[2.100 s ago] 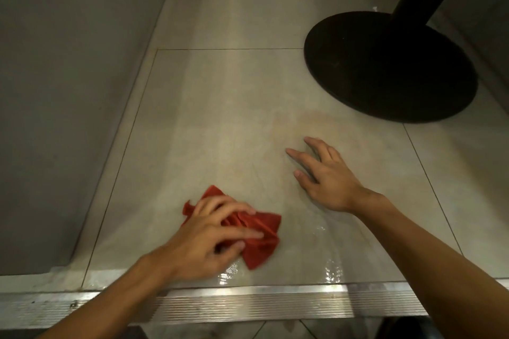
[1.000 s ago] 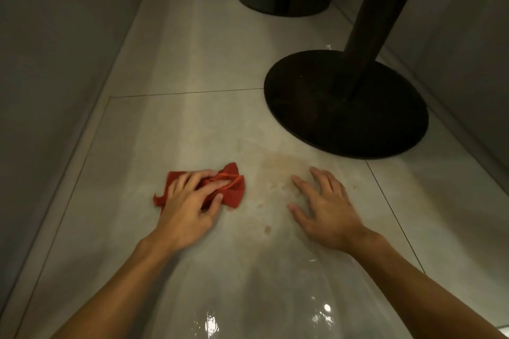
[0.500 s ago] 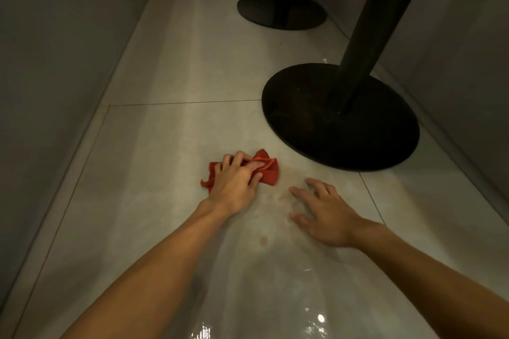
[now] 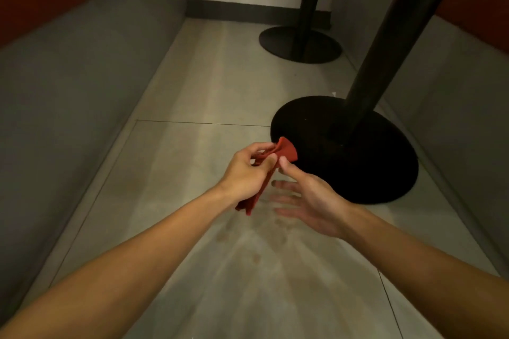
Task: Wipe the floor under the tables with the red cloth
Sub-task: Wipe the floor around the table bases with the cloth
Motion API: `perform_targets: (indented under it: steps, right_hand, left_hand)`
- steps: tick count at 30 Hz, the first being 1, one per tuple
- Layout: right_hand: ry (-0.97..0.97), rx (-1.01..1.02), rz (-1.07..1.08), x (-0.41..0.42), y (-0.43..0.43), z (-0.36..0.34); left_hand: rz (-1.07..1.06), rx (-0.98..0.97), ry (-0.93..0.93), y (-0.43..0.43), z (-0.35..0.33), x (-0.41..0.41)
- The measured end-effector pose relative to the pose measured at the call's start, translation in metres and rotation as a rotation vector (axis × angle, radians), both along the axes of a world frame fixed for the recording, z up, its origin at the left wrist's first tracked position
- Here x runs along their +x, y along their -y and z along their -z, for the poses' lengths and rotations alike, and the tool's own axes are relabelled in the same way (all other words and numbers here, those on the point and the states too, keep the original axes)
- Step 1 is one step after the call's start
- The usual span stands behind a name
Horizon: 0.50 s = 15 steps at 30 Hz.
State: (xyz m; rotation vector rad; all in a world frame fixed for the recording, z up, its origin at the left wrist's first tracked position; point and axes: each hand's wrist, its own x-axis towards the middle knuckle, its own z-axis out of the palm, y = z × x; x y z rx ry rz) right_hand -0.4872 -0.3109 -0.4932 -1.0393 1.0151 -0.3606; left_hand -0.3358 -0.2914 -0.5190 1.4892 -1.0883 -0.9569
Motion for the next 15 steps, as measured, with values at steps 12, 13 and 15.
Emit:
perform_targets:
  steps: [12,13,15]
  right_hand:
    - [-0.023,-0.231,0.265,0.013,0.047,0.001]
    - [-0.101,-0.314,0.24,0.011,0.055,0.001]
    - [-0.288,-0.535,0.164,0.008,0.075,0.006]
  left_hand:
    - [-0.054,0.045,0.207,-0.032,0.029,0.051]
    - [-0.057,0.112,0.398,-0.041,0.045,0.067]
    - [-0.006,0.332,0.812,-0.065,0.078,0.095]
